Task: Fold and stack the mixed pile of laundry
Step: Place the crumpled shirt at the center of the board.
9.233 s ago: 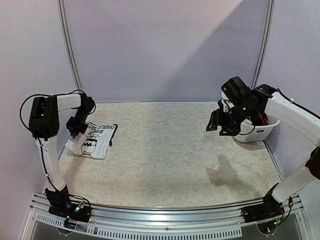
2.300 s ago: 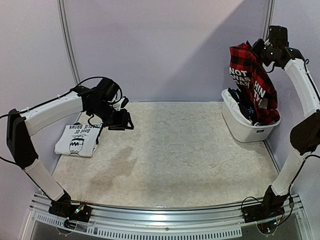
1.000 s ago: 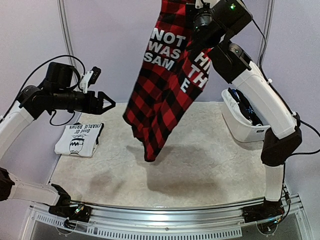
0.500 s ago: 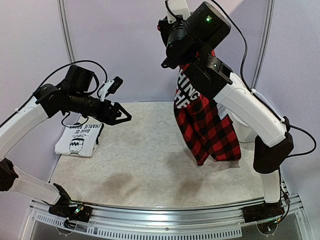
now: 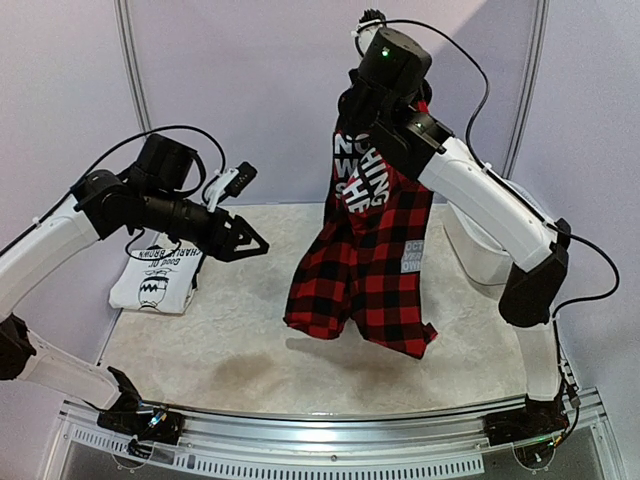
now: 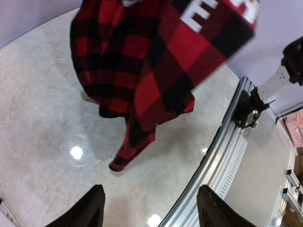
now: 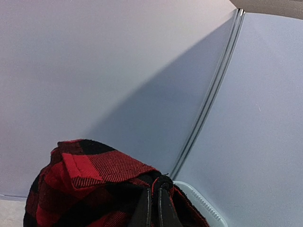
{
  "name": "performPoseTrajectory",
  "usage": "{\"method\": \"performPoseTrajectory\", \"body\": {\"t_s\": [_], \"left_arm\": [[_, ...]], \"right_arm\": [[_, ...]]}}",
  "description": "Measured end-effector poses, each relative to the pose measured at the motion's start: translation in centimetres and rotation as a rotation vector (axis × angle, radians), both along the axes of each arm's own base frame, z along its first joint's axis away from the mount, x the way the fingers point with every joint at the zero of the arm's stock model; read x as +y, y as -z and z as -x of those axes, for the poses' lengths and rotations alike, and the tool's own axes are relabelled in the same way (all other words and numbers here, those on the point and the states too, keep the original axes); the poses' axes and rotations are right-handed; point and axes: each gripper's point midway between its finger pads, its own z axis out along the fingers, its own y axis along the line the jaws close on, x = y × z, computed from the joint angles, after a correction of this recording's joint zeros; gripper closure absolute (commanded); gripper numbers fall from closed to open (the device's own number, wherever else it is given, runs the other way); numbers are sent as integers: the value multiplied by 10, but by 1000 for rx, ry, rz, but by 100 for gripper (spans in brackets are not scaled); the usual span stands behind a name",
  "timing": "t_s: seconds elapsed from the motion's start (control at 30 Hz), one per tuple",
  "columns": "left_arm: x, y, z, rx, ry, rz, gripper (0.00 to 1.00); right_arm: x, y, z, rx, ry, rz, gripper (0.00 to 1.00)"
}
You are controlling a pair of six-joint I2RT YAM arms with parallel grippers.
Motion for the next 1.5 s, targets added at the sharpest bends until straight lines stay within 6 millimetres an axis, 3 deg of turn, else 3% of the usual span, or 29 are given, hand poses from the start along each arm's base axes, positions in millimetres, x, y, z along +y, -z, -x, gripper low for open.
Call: {"method": "performPoseTrajectory", "body": {"t_s": [0.1, 0.23, 0.37, 0.5, 0.6, 0.7, 0.8, 0.9, 1.2, 1.5], "left_arm": [[-13, 15, 12, 23, 56, -28, 35], [-24, 51, 18, 96, 90, -91, 36], [-29, 75, 21, 141, 94, -133, 37], [-33, 84, 21, 145, 94, -155, 38], [-41, 94, 22, 152, 108, -178, 39], [-52, 112, 23, 172, 127, -221, 39], [-65, 132, 24, 195, 149, -267, 39], [-85, 144, 26, 195, 187, -298, 39], [-186, 177, 50, 89, 367, -370, 36], [-259, 216, 54, -41, 420, -390, 36]], "right_arm": [[-9, 30, -22, 65, 68, 63, 100], [-6, 83, -49, 186, 47, 181, 100], [-9, 142, -72, 306, -79, 89, 100], [-45, 235, -93, 509, -114, -131, 100], [-77, 306, -94, 681, -69, -251, 100], [-99, 349, -89, 789, -22, -370, 100], [-108, 367, -87, 840, -9, -473, 100], [-117, 372, -90, 859, -5, -539, 100], [-165, 385, -95, 906, 34, -639, 95], [-174, 386, -88, 956, -9, -674, 86]]}}
